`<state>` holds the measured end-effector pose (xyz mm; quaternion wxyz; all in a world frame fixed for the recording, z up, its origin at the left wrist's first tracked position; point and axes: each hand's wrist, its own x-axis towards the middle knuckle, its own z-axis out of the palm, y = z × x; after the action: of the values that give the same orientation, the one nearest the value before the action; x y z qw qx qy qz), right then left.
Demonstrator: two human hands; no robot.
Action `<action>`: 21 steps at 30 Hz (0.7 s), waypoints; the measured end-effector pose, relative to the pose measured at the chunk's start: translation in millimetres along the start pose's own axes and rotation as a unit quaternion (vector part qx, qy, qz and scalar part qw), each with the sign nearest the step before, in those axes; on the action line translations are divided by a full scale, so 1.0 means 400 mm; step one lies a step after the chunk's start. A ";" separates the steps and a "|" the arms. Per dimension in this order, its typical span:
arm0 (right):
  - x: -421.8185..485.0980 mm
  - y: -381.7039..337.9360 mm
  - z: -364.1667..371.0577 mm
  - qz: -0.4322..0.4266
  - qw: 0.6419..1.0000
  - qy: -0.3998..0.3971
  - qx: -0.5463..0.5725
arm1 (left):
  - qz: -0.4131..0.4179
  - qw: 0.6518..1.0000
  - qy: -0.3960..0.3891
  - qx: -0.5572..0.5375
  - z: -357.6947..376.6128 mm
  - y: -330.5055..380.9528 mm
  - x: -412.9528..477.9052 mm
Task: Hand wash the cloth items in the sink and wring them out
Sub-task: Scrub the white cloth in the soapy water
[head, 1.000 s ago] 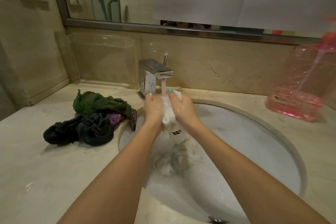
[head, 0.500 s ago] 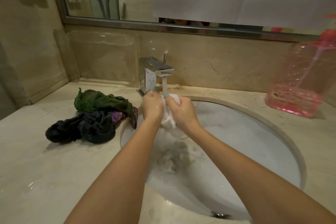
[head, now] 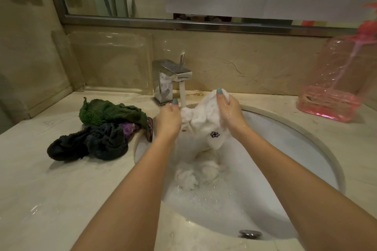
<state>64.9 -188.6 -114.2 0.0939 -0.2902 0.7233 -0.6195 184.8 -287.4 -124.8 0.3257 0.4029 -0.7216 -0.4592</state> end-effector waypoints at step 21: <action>0.000 0.009 0.056 0.124 0.948 -0.218 0.197 | -0.095 0.920 -0.077 -0.371 -0.005 0.022 0.032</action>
<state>74.8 -207.4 -122.5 0.3809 -0.3020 0.5792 -0.6543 177.9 -297.4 -114.5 0.3500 0.2832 -0.4802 -0.7528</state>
